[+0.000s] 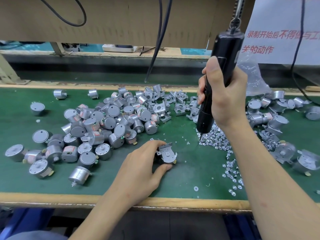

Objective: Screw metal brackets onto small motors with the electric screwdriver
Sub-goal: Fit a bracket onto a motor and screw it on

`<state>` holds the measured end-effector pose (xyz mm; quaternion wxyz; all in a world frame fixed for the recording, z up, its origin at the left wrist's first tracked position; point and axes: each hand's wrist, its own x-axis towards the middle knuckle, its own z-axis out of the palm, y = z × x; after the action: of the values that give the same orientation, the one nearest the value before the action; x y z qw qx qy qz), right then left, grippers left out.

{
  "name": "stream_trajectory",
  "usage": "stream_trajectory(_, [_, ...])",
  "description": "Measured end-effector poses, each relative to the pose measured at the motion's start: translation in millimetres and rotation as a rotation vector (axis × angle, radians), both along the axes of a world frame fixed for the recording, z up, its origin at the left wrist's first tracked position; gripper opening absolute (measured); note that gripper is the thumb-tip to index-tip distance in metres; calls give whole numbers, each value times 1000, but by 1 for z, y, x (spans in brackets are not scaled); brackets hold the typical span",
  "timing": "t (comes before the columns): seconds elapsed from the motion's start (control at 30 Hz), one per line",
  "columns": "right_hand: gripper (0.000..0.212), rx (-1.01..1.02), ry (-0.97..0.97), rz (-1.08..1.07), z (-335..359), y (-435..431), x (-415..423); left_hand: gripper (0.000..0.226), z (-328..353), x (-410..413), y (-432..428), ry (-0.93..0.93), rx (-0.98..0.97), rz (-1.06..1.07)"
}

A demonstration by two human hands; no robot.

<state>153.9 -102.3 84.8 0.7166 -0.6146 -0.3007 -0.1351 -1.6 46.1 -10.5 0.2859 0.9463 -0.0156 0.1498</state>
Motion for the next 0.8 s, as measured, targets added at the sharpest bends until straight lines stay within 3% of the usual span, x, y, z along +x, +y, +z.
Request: stream_trajectory(0.8, [46, 3, -20, -5, -3, 2, 3, 43, -1, 1, 1, 2, 0, 3])
